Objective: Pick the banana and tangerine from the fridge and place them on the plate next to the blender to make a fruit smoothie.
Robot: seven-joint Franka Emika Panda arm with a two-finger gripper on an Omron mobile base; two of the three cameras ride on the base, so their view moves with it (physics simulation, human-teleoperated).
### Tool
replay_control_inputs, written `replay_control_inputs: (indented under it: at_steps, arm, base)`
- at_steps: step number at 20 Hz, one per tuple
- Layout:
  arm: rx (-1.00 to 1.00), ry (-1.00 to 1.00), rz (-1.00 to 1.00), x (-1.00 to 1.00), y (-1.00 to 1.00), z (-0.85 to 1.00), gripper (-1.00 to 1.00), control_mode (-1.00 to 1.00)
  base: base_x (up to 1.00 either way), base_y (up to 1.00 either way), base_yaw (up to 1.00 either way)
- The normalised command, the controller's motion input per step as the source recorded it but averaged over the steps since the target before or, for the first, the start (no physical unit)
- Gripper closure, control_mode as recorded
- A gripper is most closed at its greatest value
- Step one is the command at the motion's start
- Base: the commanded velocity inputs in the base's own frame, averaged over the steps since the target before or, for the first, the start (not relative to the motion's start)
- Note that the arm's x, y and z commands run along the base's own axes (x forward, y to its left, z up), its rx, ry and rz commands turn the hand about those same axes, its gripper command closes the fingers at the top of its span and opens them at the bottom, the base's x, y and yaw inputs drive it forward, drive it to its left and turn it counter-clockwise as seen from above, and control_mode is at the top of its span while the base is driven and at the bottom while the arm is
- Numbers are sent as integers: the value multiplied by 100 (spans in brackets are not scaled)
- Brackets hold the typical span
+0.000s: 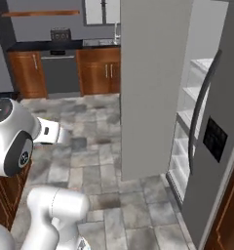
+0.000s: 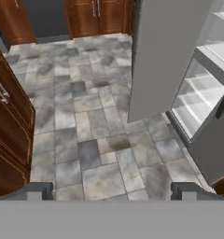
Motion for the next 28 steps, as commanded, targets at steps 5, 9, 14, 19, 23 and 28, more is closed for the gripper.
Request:
replay_control_inputs:
  at_steps: [5, 9, 14, 19, 23, 28]
  arm:
    - [0, 0, 0, 0, 0, 0, -100, 100]
    - [0, 0, 0, 0, 0, 0, -100, 100]
    - [0, 0, 0, 0, 0, 0, -100, 100]
    - [0, 0, 0, 0, 0, 0, -100, 100]
    - [0, 0, 0, 0, 0, 0, -100, 100]
    - [0, 0, 0, 0, 0, 0, -100, 100]
  base:
    - [67, 4, -62]
    - [95, 25, -46]
    - [99, 33, -39]
    - [90, 10, -42]
    - [72, 2, -50]
    - [64, 8, -55]
